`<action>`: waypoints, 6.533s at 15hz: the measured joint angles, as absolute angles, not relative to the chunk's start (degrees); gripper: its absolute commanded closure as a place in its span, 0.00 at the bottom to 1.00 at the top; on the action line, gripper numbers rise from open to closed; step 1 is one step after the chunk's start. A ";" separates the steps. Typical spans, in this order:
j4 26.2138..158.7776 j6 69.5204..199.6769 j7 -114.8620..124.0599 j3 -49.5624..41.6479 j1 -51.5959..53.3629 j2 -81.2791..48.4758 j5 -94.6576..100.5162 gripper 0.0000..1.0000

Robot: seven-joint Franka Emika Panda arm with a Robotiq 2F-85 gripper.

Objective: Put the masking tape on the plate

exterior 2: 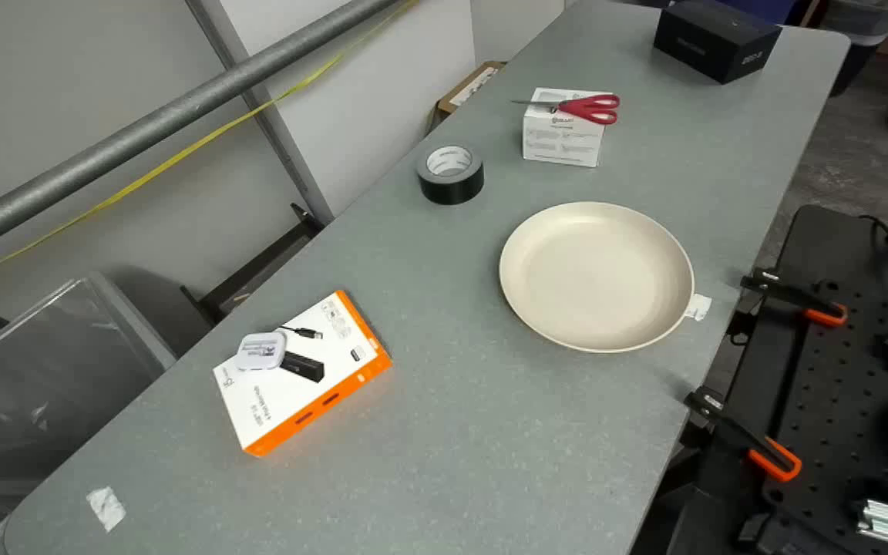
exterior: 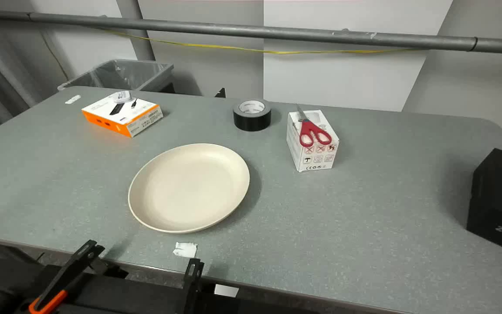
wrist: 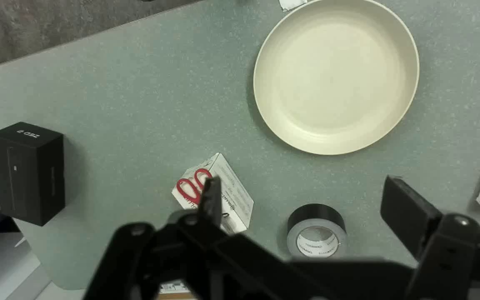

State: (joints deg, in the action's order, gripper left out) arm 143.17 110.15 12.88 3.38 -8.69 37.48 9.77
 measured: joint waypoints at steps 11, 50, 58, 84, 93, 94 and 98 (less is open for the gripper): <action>143.16 110.15 12.88 3.38 -8.69 37.43 9.77 0.00; 116.85 133.87 9.69 -2.35 -4.86 -7.09 0.29 0.00; 95.49 130.34 11.63 -1.99 -3.53 -29.46 -0.60 0.00; 95.05 146.67 25.87 -7.66 1.33 -44.95 -4.12 0.50; 85.65 139.96 26.01 -6.57 -0.68 -50.05 -7.62 0.94; 84.07 137.58 25.81 -5.93 -1.48 -50.27 -8.31 0.94; 80.70 131.68 24.65 -4.57 -2.61 -48.85 -8.92 0.94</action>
